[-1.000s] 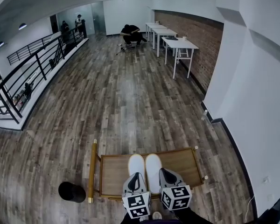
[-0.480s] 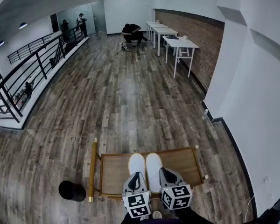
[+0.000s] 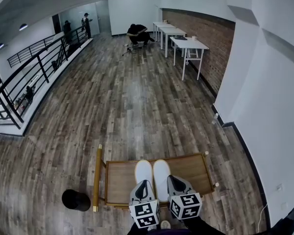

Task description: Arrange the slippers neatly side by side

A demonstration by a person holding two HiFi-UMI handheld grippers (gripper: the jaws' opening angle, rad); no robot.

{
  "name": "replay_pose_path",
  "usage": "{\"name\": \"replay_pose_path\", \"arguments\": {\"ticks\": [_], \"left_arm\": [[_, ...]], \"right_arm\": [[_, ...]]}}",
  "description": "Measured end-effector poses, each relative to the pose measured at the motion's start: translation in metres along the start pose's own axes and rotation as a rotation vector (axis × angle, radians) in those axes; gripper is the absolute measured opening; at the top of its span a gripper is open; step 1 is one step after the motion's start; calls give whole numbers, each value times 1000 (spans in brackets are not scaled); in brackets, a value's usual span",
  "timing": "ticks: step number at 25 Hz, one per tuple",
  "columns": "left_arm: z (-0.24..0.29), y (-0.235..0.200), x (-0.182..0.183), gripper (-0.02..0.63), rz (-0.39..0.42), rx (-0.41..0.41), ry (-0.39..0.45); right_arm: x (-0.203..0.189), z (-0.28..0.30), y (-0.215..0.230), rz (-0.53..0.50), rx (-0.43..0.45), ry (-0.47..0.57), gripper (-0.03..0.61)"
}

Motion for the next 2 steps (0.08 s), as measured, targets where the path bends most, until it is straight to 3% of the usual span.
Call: {"name": "replay_pose_path", "arguments": {"ticks": [2], "left_arm": [[1,0,-3,2,-3,-1,-9]], "right_arm": [[0,0,1,1,0,1,-2]]}}
Point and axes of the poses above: the fingertips, and each gripper's own axes: z forward along the fingers, y to its right, x out of its top, the point moved 1 cm from there along -z, backward along the fingers, and after that the axes turned 2 degrees about z, right-handed, at the moved point
